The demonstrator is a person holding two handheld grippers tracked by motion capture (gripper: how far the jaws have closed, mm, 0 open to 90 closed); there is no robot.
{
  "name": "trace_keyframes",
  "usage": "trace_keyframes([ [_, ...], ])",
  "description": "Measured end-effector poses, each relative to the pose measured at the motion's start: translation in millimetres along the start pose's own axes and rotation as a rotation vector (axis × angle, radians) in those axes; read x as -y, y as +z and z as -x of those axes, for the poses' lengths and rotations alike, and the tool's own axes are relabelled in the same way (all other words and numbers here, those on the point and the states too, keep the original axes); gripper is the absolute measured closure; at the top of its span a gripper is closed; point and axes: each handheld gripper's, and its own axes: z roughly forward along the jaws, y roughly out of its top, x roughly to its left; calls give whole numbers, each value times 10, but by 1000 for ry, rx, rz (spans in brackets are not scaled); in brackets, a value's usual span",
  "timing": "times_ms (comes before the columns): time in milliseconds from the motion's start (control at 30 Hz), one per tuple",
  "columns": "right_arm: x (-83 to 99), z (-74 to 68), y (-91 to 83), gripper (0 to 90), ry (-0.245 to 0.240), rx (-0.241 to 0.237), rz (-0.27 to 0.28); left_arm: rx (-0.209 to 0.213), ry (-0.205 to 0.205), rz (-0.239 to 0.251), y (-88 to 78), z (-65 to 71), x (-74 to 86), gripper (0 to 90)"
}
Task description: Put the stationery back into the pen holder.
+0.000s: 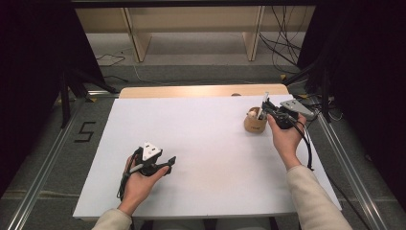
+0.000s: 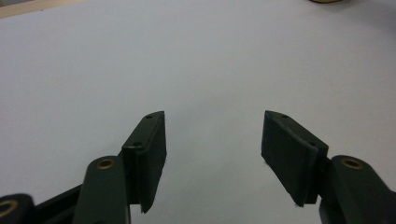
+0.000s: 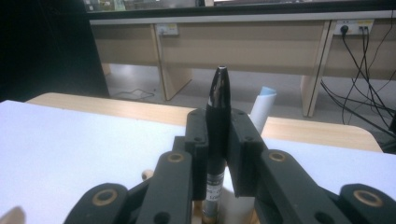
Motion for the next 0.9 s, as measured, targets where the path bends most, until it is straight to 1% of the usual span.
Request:
trace_keyframes([
  [300,71,8,37,799,-5,4,-27,0,2,-2,2,-2,3,401],
  [533,83,5,39,785,-10,7,-33,0,1,-2,3,1,6,400],
  [600,87,6,35,748,-12,2,-49,0,1,-3,4,1,8,400],
  [700,110,4,18,701,-21,9,-55,1,2,-3,3,2,7,400],
  [900,167,-1,-33,595,-41,19,-85,2,1,-4,7,7,10,400],
])
